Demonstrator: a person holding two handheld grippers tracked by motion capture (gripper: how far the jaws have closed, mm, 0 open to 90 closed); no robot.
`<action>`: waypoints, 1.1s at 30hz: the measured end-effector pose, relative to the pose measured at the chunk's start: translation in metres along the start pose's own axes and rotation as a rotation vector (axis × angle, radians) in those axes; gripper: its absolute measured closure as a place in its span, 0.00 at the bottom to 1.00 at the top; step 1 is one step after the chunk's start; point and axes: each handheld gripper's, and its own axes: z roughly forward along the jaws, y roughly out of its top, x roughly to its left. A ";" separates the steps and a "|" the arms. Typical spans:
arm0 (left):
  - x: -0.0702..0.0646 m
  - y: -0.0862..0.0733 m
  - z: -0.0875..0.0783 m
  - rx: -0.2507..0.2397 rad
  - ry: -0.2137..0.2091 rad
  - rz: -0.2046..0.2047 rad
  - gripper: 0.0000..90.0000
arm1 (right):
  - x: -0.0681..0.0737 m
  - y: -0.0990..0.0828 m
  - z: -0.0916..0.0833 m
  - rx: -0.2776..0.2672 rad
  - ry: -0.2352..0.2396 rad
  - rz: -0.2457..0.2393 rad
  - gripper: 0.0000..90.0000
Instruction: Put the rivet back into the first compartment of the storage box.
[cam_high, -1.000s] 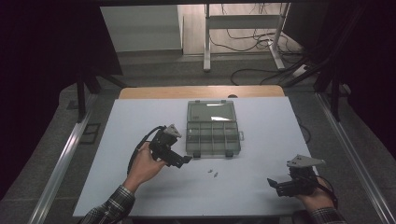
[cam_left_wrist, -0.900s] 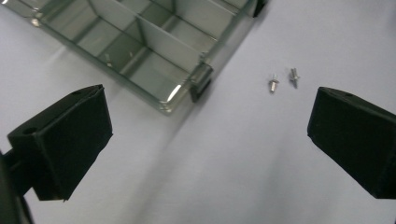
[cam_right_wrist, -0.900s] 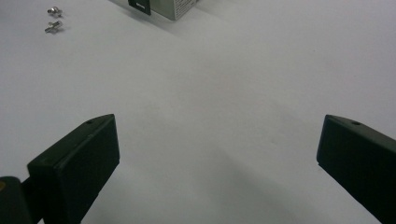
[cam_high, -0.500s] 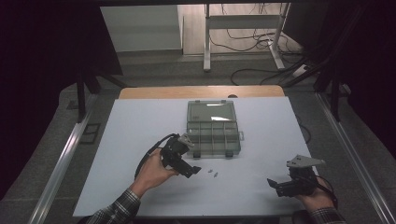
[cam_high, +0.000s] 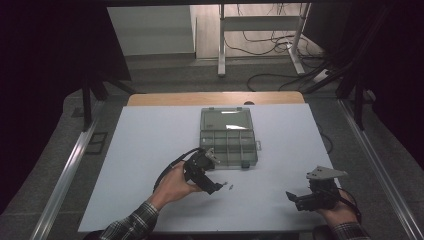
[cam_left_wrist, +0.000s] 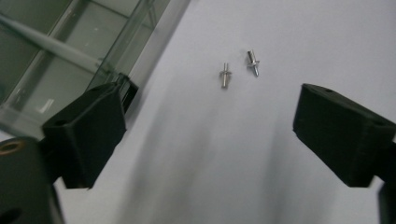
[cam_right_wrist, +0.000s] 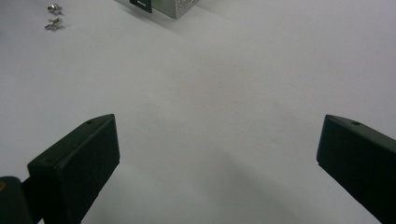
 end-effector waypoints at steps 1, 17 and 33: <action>0.000 0.001 0.001 0.004 -0.005 0.006 0.14 | 0.000 0.000 0.000 0.000 0.000 0.000 0.00; -0.003 0.021 0.035 0.064 -0.033 0.041 0.68 | 0.000 0.000 0.000 0.004 -0.001 0.000 0.00; -0.005 0.018 0.039 0.063 -0.048 0.026 0.91 | 0.001 -0.001 0.000 0.008 -0.002 -0.002 0.00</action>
